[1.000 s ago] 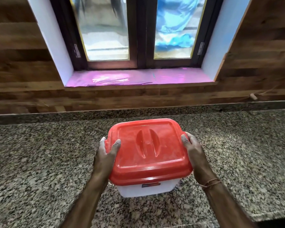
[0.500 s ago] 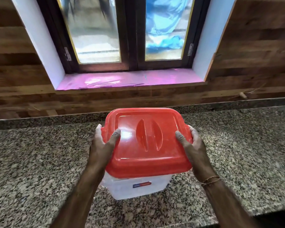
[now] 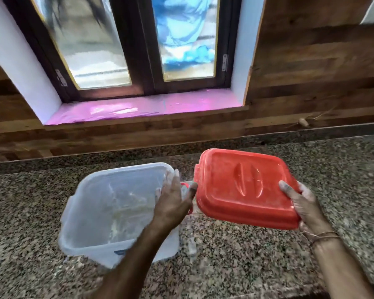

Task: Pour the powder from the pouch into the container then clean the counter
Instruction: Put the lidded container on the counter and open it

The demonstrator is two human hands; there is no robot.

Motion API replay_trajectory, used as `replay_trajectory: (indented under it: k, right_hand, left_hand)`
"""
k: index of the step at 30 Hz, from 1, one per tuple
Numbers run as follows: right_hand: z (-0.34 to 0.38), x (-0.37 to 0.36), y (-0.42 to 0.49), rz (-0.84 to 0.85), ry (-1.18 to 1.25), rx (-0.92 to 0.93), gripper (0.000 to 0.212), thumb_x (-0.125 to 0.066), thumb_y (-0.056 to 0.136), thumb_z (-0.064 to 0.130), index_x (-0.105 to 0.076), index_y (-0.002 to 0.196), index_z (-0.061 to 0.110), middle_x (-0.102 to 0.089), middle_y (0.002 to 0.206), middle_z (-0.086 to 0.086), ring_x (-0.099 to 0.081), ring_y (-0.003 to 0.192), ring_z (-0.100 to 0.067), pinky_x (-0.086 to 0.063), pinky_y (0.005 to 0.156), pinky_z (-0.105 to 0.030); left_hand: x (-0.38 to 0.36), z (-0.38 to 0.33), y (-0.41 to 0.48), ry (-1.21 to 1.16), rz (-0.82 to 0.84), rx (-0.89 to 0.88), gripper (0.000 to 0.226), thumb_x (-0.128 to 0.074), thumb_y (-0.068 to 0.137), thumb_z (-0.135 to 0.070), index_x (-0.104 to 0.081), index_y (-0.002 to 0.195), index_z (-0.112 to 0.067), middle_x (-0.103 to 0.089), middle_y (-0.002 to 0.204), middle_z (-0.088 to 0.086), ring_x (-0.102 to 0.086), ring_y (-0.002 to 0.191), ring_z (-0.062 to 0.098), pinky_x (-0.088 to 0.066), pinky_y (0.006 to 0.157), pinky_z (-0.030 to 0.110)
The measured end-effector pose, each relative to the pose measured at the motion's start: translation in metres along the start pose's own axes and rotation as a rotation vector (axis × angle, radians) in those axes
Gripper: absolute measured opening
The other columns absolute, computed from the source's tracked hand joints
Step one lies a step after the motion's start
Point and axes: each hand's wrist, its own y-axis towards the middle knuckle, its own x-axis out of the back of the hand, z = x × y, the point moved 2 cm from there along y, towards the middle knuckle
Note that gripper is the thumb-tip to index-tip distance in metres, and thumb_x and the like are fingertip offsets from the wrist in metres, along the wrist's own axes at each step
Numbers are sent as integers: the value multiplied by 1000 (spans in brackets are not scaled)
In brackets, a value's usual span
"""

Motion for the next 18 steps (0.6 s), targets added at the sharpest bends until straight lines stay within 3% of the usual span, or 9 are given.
replay_trajectory:
  k: [2,6,11,15,16,18]
  right_hand:
    - [-20,25,16,-34,-24,-15,77,-85,65,40,-59,133,13,-78,106,-15,-78,79,-27,-63,61,-37]
    - [-63,34,39,30,-106,-51,57,-81,80,36,-60,130,20,-76,112,-15,-77,90,-32,-63,67,-41]
    - [-108,20,55,21,-368,-46,56,-79,86,26,-54,133,9,-71,119,-12,-69,73,-6,-53,59,-18]
    - [-129,15,59,6,-566,-44,92,-72,70,67,-41,145,24,-62,129,-7,-68,98,-24,-61,82,-44]
    - [-136,16,62,-8,-648,-41,92,-69,69,71,-40,144,26,-58,129,-8,-67,102,-27,-60,84,-48]
    - [-142,15,63,-62,-813,-12,79,-71,77,61,-46,140,20,-53,127,-12,-62,107,-33,-58,88,-49]
  left_hand:
    - [-14,-3,2,125,-17,7,105,-29,84,-80,2,166,-20,15,173,4,5,160,19,-5,127,48]
    - [-21,-8,4,210,-43,9,113,-27,80,-85,7,165,-17,24,170,4,10,160,18,0,128,50]
    - [-31,-14,4,312,-44,22,116,-17,76,-89,8,165,-19,24,170,3,11,160,18,1,127,51]
    - [-32,-16,5,391,-82,32,115,-14,76,-86,5,165,-16,20,171,6,8,160,21,-4,128,53]
    - [-33,-17,5,401,-86,33,115,-13,75,-86,5,165,-16,19,172,6,8,160,21,-4,128,53]
    - [-34,-17,6,404,-107,29,116,-15,75,-86,3,165,-16,16,172,7,6,160,21,-5,128,53]
